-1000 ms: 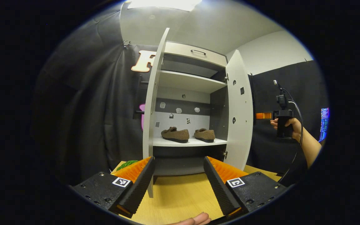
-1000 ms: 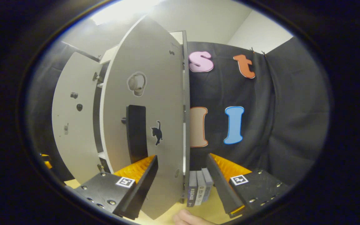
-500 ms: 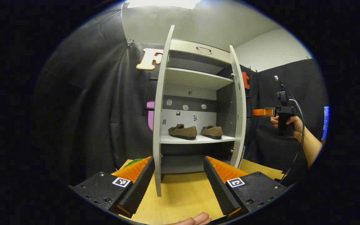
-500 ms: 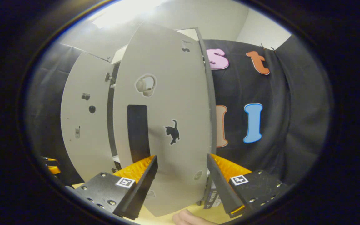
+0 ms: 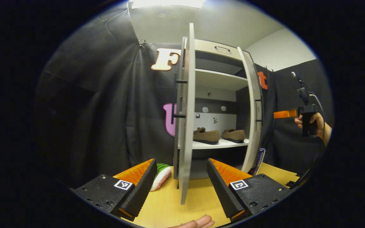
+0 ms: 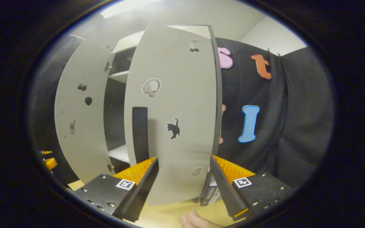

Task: Grab one shoe with the right hand and put it into the shoe cabinet, grab the other shoe with the left hand and put it into the shoe cabinet; then close the right door with the right hand and the left door with the left hand.

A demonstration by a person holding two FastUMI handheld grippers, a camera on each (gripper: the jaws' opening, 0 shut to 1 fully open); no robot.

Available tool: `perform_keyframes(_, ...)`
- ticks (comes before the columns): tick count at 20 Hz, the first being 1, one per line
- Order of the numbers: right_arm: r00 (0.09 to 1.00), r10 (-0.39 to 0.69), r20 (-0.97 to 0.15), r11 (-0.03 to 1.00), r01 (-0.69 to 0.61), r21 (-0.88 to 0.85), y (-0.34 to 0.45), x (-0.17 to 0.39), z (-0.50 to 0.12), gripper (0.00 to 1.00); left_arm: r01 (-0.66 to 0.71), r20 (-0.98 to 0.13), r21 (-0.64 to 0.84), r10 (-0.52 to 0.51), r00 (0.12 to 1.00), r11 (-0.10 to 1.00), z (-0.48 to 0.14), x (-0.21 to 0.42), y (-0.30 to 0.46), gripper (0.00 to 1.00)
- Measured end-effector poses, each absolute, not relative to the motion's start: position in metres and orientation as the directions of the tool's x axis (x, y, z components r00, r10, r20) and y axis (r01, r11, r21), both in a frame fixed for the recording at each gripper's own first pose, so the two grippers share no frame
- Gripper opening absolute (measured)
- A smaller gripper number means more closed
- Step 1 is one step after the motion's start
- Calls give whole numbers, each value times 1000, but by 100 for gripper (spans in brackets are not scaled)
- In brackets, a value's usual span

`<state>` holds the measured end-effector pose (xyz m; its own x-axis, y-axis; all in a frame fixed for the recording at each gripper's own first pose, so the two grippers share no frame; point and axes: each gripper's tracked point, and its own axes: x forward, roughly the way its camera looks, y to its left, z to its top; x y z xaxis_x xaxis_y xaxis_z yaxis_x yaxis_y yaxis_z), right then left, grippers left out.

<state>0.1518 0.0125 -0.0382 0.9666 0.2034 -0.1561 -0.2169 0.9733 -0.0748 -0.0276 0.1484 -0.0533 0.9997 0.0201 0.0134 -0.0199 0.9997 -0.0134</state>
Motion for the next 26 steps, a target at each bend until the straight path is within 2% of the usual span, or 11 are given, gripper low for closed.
perform_keyframes(1, 963, 216, -159, 965, -235, -113, 20, 151, -43, 97, -25, 25, -24, 25, 999, 999, -45, -24, 155, 96)
perform_keyframes(2, 960, 238, -148, 956, -258, -138, 28, 151, -44, 94, -28, 49, -31, 30, 998, 999, -34, -21, 161, 96)
perform_keyframes(3, 953, 267, -142, 945, -288, -155, 35, 150, -46, 98, -32, 73, -28, 34, 997, 999, -26, -16, 167, 93)
perform_keyframes(4, 945, 297, -134, 937, -315, -148, 42, 149, -47, 94, -45, 87, -31, 47, 995, 999, -20, -12, 175, 96)
perform_keyframes(5, 938, 318, -134, 933, -335, -129, 47, 148, -51, 94, -57, 89, -35, 60, 994, 998, -16, -8, 184, 92)
perform_keyframes(10, 914, 387, -124, 920, -391, -9, 66, 133, -56, 96, -62, 65, -8, 62, 996, 998, -7, 14, 212, 96)
perform_keyframes(12, 923, 375, -90, 927, -375, 21, 64, 123, -50, 94, -66, 31, -14, 66, 997, 998, -4, 25, 223, 92)
perform_keyframes(17, 925, 379, 3, 921, -377, 98, 66, 83, -29, 96, -112, -4, -2, 112, 994, 994, 15, 59, 256, 95)
perform_keyframes(20, 938, 344, -37, 938, -342, 50, 63, 63, -36, 94, -112, -60, -28, 110, 992, 993, 14, 80, 257, 92)
perform_keyframes(24, 966, 243, -87, 970, -243, 19, 46, 35, -51, 96, -89, -125, -49, 82, 989, 995, -1, 99, 246, 96)
perform_keyframes(26, 966, 249, -69, 967, -244, 67, 48, 20, -49, 96, -91, -90, -64, 85, 992, 994, 5, 101, 246, 95)
